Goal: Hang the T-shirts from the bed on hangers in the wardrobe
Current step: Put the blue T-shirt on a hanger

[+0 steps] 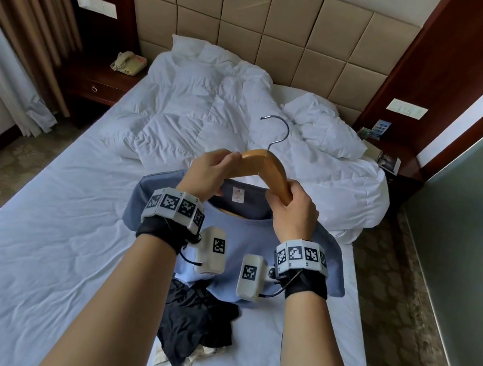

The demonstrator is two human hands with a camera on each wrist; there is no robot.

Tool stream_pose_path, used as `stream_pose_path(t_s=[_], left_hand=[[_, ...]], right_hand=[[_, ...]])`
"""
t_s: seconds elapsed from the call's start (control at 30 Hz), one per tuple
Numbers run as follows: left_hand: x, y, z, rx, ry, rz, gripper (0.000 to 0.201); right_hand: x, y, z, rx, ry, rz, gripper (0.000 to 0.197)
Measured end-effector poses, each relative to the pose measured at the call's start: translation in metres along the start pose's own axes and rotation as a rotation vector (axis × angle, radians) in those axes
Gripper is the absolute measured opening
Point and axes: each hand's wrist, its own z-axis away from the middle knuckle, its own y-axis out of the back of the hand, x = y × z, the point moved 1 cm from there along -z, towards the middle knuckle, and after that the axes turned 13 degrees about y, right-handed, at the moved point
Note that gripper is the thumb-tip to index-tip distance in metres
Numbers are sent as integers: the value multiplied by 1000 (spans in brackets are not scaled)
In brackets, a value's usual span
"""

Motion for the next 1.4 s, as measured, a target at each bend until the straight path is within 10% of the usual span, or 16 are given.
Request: stream_pose_path(t_s=[0.3,0.5,0.9,1.07,1.4], left_hand=[[-4,-4,0,86,-128,27,60],[-4,14,-4,202,-105,161,73],[-4,17,6,193,-109,185,74],[-8,17,-3,231,-51,185,68],[-4,3,-1,139,-56,122,69]], right_hand=[[8,5,-2,-4,41,-266,24],[55,20,-2,209,-462,-45,39],[75,11,0,441,-646,-341,40],[58,14,-1,618,-306,-219,15],[20,-22,2,-377,-39,-418,20]])
